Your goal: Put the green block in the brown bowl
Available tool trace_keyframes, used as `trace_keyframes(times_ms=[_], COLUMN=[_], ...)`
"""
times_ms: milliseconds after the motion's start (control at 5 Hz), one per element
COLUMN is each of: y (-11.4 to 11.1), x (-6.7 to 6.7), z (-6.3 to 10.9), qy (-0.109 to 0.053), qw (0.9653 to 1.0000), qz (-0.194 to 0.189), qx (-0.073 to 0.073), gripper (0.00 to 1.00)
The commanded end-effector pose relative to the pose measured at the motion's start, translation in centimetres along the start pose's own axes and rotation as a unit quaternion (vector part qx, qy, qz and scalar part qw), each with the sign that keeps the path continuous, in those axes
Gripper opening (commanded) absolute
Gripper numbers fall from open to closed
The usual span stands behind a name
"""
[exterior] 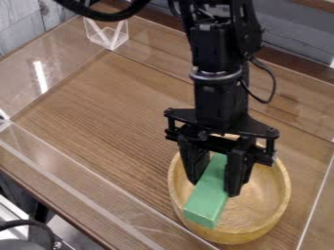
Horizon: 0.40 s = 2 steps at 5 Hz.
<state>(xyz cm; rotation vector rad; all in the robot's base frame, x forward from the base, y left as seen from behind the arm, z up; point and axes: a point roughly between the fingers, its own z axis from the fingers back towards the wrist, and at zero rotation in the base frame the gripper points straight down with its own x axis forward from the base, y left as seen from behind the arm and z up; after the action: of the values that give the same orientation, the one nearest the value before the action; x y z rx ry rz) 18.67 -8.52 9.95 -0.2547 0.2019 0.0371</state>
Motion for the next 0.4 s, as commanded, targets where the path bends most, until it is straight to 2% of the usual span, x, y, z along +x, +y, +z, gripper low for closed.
trace_keyframes(times_ms=[0,200], y=[-0.11,-0.08], x=[0.15,0.10], z=[1.05,1.07], qy=[-0.022,-0.021], qw=[0.9997,0.9997], qz=[-0.001,-0.001], qx=[-0.008,-0.009], gripper=[0.00,0.00])
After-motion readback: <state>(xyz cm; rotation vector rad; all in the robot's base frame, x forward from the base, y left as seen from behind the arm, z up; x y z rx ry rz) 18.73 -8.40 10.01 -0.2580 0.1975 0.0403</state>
